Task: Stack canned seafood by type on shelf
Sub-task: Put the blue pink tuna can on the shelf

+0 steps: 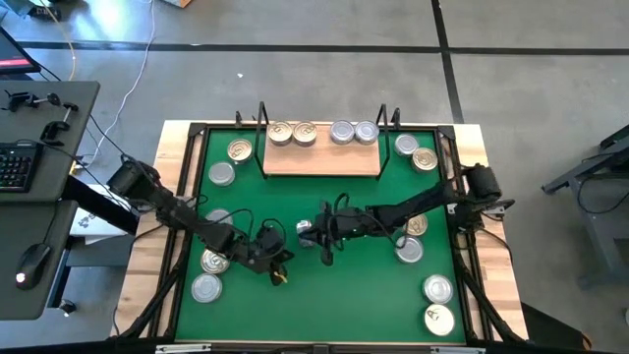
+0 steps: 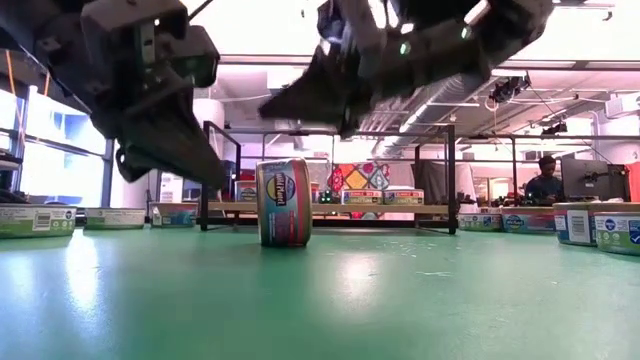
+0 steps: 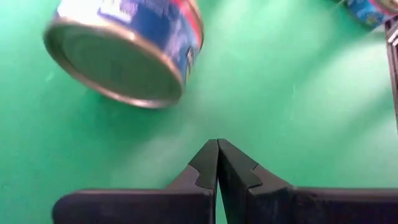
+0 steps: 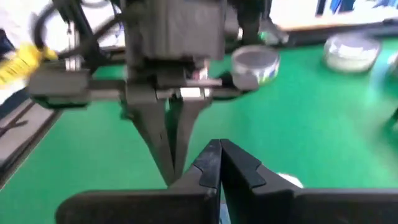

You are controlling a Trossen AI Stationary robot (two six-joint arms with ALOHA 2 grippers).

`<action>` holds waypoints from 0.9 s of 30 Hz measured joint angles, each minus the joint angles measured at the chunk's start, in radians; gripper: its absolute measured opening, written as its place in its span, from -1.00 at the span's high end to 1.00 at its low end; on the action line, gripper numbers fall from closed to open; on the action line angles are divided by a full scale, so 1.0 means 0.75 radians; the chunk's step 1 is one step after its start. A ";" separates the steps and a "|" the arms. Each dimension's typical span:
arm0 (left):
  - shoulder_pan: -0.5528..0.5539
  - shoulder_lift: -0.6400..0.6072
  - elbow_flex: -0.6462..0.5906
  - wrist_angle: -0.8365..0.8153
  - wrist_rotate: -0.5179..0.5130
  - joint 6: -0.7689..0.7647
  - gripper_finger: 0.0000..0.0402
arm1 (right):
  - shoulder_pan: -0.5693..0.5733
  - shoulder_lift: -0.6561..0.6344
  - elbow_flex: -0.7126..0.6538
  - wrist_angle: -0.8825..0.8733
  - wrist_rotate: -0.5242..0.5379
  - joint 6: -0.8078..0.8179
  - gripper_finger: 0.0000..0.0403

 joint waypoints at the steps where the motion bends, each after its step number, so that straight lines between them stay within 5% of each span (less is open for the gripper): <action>1: 0.000 -0.009 0.000 -0.006 -0.014 0.012 1.00 | 0.007 -0.027 0.000 -0.016 0.016 -0.027 1.00; 7: 0.012 -0.014 -0.003 -0.014 -0.083 0.074 1.00 | 0.069 -0.213 0.000 -0.331 0.019 -0.133 0.94; 12: 0.035 -0.014 -0.003 -0.024 -0.106 0.096 1.00 | 0.117 -0.256 -0.001 -0.627 0.052 -0.085 0.60; 19: 0.071 -0.014 -0.004 -0.033 -0.101 0.096 1.00 | 0.192 -0.040 -0.002 -0.600 0.304 0.161 -0.03; 27: 0.079 0.096 -0.004 0.117 -0.082 0.099 1.00 | 0.236 0.152 -0.003 -0.462 0.453 0.466 -0.13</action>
